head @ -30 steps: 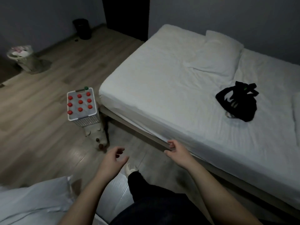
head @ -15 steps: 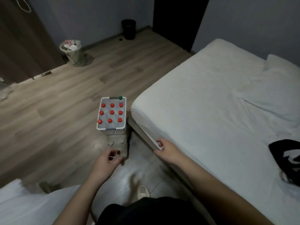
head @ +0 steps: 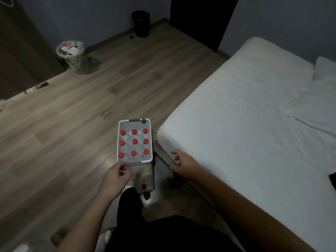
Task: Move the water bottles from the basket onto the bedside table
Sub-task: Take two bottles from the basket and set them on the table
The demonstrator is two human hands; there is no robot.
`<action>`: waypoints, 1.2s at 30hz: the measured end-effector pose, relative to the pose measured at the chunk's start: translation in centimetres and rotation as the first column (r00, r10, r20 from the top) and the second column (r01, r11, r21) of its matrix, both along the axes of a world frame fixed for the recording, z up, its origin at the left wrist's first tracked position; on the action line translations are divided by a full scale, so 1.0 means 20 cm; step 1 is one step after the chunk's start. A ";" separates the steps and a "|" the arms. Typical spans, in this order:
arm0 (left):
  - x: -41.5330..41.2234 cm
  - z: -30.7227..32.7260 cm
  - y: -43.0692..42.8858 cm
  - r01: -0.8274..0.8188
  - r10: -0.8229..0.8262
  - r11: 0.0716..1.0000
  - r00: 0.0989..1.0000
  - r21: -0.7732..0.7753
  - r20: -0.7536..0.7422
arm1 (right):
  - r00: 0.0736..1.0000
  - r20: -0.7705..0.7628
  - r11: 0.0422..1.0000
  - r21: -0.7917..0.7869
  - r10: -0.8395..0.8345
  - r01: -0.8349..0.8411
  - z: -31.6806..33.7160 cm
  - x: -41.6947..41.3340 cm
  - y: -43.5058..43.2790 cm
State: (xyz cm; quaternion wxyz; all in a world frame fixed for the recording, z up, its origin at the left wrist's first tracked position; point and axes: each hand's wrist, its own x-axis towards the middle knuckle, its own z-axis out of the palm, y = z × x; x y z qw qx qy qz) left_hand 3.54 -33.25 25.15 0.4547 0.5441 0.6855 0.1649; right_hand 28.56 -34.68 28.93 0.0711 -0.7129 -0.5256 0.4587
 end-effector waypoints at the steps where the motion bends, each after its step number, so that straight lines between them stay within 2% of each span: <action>1: -0.03 -0.01 0.09 0.029 -0.029 1.000 1.000 -0.005 -0.009 | 1.000 0.001 1.000 -0.008 -0.025 0.025 -0.01 -0.04 0.07; 6: -0.19 -0.04 0.58 0.239 -0.241 0.971 0.966 -0.032 -0.093 | 0.993 0.043 0.991 -0.080 -0.108 0.111 -0.02 -0.28 0.41; 10: -0.29 -0.12 0.94 0.322 -0.329 0.944 0.936 -0.072 -0.125 | 0.994 0.035 0.984 -0.140 -0.103 0.107 -0.08 -0.46 0.72; 16: -0.35 -0.44 1.34 0.439 -0.466 0.883 0.864 -0.168 -0.192 | 0.996 0.047 0.977 -0.194 -0.078 0.086 -0.48 -0.64 1.09; 19: -0.34 -0.72 1.45 0.444 -0.477 0.876 0.856 -0.187 -0.202 | 0.995 0.086 0.972 -0.226 -0.044 0.063 -0.72 -0.68 1.23; 23: -0.30 -1.00 1.51 0.474 -0.493 0.870 0.817 -0.140 -0.299 | 0.991 0.128 0.974 -0.221 -0.026 0.054 -1.05 -0.74 1.33; 28: -0.25 -1.32 1.62 0.536 -0.524 0.838 0.737 -0.104 -0.428 | 0.980 0.192 0.989 -0.125 -0.058 0.083 -1.40 -0.77 1.47; 32: -0.22 -1.45 1.68 0.556 -0.548 0.822 0.711 -0.125 -0.441 | 0.978 0.207 0.988 -0.149 -0.011 0.043 -1.55 -0.77 1.53; 36: -0.22 -1.53 1.70 0.605 -0.609 0.776 0.649 -0.175 -0.456 | 0.976 0.219 0.989 -0.146 0.022 0.010 -1.61 -0.77 1.58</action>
